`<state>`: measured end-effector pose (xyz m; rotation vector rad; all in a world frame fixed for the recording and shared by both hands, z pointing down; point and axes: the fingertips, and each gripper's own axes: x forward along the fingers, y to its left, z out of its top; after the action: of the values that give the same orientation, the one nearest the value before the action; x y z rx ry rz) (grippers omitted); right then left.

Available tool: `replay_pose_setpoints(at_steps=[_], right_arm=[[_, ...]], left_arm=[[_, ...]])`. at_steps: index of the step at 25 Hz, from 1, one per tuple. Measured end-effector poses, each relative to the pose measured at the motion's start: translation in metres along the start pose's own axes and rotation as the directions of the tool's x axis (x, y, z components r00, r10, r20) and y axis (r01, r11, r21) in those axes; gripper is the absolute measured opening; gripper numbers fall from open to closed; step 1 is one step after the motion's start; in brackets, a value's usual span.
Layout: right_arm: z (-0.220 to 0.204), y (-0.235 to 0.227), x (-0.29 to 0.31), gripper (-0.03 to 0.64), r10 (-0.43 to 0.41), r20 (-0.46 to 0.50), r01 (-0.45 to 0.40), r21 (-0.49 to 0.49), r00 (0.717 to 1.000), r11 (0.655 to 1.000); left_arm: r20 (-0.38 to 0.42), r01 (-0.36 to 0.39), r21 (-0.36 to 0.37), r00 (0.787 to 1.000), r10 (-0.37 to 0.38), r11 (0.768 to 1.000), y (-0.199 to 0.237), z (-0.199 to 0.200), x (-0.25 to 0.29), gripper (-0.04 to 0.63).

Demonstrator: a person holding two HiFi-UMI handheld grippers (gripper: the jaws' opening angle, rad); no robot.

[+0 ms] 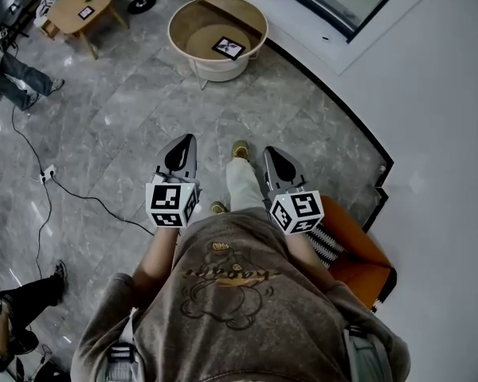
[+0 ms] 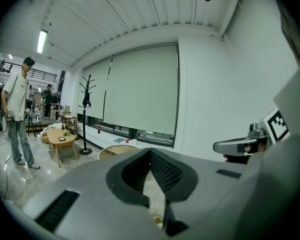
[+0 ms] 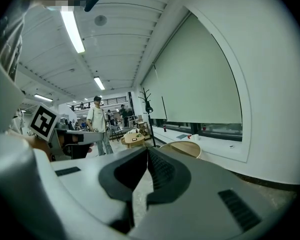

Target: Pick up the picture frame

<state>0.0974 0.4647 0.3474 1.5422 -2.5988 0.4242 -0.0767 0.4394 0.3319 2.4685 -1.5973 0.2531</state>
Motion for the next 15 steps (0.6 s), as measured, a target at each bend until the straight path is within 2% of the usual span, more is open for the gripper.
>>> replay_pose_setpoints(at_steps=[15], right_arm=[[0.020, -0.036, 0.080, 0.018, 0.017, 0.002, -0.017, -0.006, 1.000, 1.000]], left_arm=[[-0.005, -0.011, -0.030, 1.000, 0.011, 0.999, 0.035, 0.016, 0.070, 0.018]])
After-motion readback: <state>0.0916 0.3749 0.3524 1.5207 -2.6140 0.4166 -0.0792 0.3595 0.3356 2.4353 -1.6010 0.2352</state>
